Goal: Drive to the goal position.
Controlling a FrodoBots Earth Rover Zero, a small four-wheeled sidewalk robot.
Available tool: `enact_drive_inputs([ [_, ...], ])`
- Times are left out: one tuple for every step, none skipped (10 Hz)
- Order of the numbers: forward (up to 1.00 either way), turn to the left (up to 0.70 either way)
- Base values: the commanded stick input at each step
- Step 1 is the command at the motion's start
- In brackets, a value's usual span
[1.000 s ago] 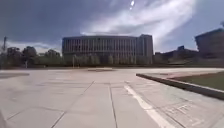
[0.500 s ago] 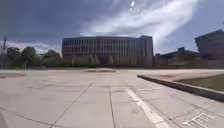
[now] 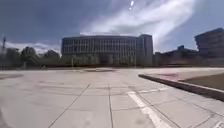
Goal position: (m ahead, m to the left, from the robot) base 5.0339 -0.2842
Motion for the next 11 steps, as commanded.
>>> enact_drive_inputs([
  [0.7, 0.0],
  [0.7, 0.0],
  [0.7, 0.0],
  [0.7, 0.0],
  [0.7, 0.0],
  [0.7, 0.0],
  [0.7, 0.0],
  [0.7, 0.0],
  [0.7, 0.0],
  [0.7, 0.0],
  [0.7, 0.0],
])
